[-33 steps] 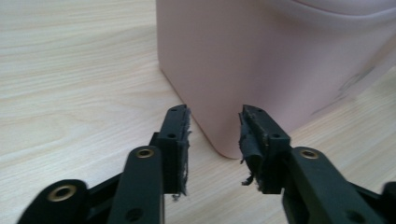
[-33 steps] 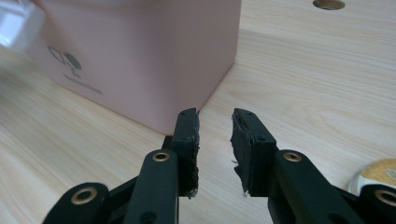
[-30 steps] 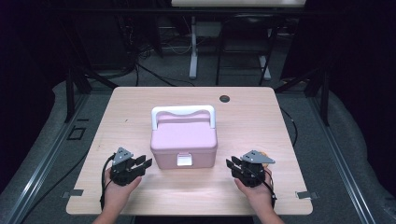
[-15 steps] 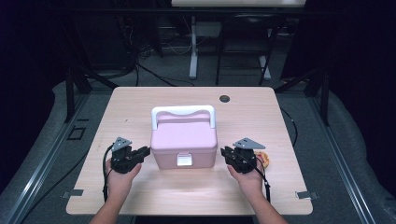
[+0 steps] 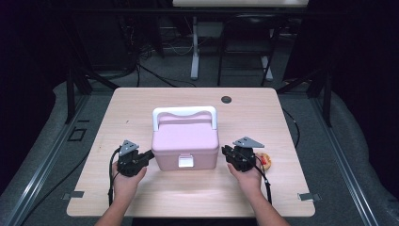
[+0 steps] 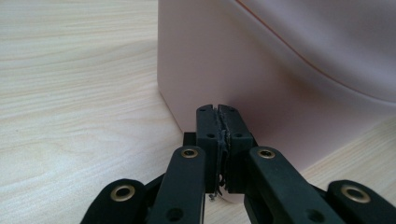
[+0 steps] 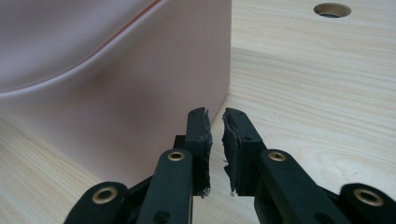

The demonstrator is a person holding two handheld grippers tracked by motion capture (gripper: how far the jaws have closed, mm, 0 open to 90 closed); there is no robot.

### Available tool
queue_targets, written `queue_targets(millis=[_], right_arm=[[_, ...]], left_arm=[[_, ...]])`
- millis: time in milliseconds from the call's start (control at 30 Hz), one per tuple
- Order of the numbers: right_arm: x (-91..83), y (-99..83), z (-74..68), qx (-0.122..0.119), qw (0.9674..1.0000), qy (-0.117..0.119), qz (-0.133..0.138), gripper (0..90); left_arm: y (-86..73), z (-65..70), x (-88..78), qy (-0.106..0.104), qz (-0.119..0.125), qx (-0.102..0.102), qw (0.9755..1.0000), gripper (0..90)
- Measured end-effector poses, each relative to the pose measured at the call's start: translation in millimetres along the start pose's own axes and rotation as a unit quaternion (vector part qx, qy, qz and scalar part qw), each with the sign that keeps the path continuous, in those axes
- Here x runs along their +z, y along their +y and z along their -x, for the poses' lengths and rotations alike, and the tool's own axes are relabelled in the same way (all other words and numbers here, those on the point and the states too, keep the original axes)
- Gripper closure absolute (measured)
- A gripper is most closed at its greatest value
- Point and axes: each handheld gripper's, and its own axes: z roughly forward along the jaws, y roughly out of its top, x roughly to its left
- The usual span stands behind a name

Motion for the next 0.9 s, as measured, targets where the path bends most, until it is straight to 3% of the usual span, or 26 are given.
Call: queue_targets(millis=[200,300,400,533,700,900], right_arm=[[3.9,0.9,-9.4,-0.007,0.9999,0.013,0.002,81.8],[3.0,0.7,-16.2,-0.031,0.9995,-0.004,0.003,84.8],[2.3,-0.1,-16.6,-0.019,0.9998,0.005,0.002,90.0],[0.6,-0.4,-18.1,-0.021,0.9998,-0.004,0.0,90.0],[-4.0,-0.4,-16.4,-0.007,0.9999,0.001,-0.012,90.0],[-10.3,2.1,-18.3,-0.021,0.9992,-0.008,-0.033,90.0]], left_arm=[[-2.7,0.4,-2.1,-0.007,-0.001,0.01,0.9999,89.5],[-2.8,1.0,-2.8,-0.007,0.001,0.011,0.9999,89.6],[-2.7,3.9,-3.1,0.0,0.002,0.015,0.9999,89.7],[-1.3,9.3,-4.4,0.004,-0.009,0.034,0.9994,89.8],[-0.4,13.4,-4.6,0.007,-0.012,0.042,0.999,90.0],[0.8,19.3,-8.9,-0.003,-0.028,0.049,0.9984,90.0]])
